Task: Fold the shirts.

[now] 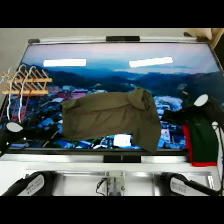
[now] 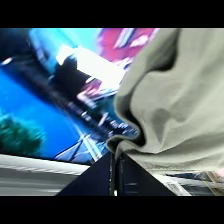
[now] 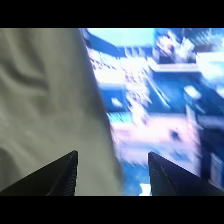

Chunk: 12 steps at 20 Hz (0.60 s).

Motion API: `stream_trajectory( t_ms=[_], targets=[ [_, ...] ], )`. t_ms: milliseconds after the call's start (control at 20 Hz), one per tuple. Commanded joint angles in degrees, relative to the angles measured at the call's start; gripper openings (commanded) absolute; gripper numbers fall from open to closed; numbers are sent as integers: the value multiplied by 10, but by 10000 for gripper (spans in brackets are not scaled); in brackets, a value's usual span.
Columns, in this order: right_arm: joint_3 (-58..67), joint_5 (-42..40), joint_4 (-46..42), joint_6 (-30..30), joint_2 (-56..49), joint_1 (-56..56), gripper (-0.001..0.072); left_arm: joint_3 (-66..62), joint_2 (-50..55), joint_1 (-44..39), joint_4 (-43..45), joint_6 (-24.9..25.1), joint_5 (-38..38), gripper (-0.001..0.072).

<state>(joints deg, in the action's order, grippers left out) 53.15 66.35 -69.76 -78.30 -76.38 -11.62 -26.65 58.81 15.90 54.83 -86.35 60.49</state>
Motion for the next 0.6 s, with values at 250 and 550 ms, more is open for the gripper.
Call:
stream_trajectory(
  t_ms=[250,550],
  targets=[
    [-4,-81,-9,31,-59,78,516,-6,-13,0,0,4,-3,30],
    [32,-50,-11,-3,-15,80,65,-37,-23,0,0,22,3,26]
  ],
)
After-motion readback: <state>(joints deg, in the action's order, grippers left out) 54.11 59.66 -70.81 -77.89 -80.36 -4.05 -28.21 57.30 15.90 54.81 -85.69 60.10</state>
